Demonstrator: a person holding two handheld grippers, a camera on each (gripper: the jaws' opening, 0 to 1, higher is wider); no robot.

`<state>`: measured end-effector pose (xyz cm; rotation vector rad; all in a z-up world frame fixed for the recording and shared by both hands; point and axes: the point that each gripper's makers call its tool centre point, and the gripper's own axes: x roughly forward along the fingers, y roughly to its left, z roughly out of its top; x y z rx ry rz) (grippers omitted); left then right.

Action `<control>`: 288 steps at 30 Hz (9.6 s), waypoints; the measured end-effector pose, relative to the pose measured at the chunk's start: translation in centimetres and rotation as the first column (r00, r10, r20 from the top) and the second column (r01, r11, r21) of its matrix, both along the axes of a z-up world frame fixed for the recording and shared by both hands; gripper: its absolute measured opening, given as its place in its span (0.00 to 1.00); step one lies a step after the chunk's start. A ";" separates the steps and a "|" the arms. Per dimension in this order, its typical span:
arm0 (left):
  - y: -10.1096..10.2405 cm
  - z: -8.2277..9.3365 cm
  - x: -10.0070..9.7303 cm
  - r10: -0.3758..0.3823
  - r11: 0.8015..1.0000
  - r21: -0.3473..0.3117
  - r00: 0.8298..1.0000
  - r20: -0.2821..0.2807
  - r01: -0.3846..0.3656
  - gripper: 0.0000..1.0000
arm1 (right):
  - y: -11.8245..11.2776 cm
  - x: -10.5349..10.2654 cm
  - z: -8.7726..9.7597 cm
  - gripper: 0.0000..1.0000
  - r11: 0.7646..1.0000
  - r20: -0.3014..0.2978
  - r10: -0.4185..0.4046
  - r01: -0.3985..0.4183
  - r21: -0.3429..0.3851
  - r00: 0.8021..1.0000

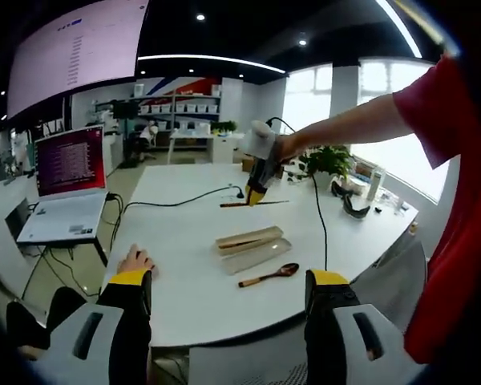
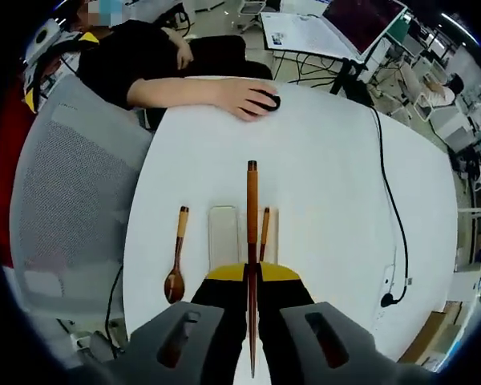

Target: Arrange the utensils inside the cutlery case until each visible utensil rests in its matching compartment.

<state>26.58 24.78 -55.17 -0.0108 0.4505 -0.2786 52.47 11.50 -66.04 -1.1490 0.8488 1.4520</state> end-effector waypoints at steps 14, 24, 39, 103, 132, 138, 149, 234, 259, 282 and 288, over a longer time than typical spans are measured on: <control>0.1 -0.3 -0.1 0.004 1.000 0.026 1.000 -0.028 -0.003 0.80 | 1.2 2.5 -3.6 0.00 0.997 0.026 -0.031 0.029 0.072 0.999; 0.1 0.3 -0.1 0.050 0.997 -0.052 0.999 0.001 -0.049 0.81 | 1.6 3.8 -6.0 0.01 0.996 0.040 -0.001 -0.003 0.087 0.999; 0.1 -0.8 -0.6 0.087 0.995 -0.037 0.996 -0.032 -0.088 0.83 | 2.2 3.9 -9.3 0.01 0.989 0.037 -0.041 0.036 0.144 0.998; 0.8 1.1 -0.6 0.084 0.996 -0.032 0.995 0.047 -0.083 0.77 | -2.3 3.0 -10.9 0.11 0.970 0.067 -0.244 0.243 0.022 0.967; 1.6 1.4 -1.6 0.085 0.996 -0.027 0.995 0.046 -0.084 0.92 | -1.9 0.0 -6.1 0.23 0.962 0.112 -0.228 0.206 0.179 0.967; 1.5 1.1 -1.5 0.076 0.997 -0.033 0.996 0.041 -0.074 0.91 | -2.4 0.2 -6.5 0.22 0.955 0.111 -0.247 0.222 0.197 0.963; 1.8 0.9 -1.4 0.076 0.997 -0.036 0.996 0.038 -0.075 0.91 | -3.6 -2.8 -6.4 0.21 0.949 0.140 -0.265 0.232 0.213 0.954; 1.9 -0.1 -2.5 0.096 0.995 0.003 0.995 0.003 -0.096 0.87 | -4.9 -11.0 -14.6 0.16 0.976 -0.056 -0.197 0.201 0.088 0.979; 2.7 -0.5 -2.7 0.116 0.993 0.004 0.993 -0.008 -0.116 0.87 | -4.9 -11.0 -16.3 0.08 0.991 -0.020 -0.129 0.129 -0.016 0.991; 2.2 -0.6 -3.0 0.120 0.993 -0.002 0.993 -0.004 -0.120 0.87 | -4.7 -12.0 -14.7 0.01 0.973 -0.138 -0.230 0.229 -0.028 0.963; 1.9 -0.7 -2.9 0.115 0.993 0.000 0.993 -0.006 -0.115 0.86 | -5.0 -11.8 -14.3 0.00 0.977 -0.099 -0.209 0.205 -0.049 0.973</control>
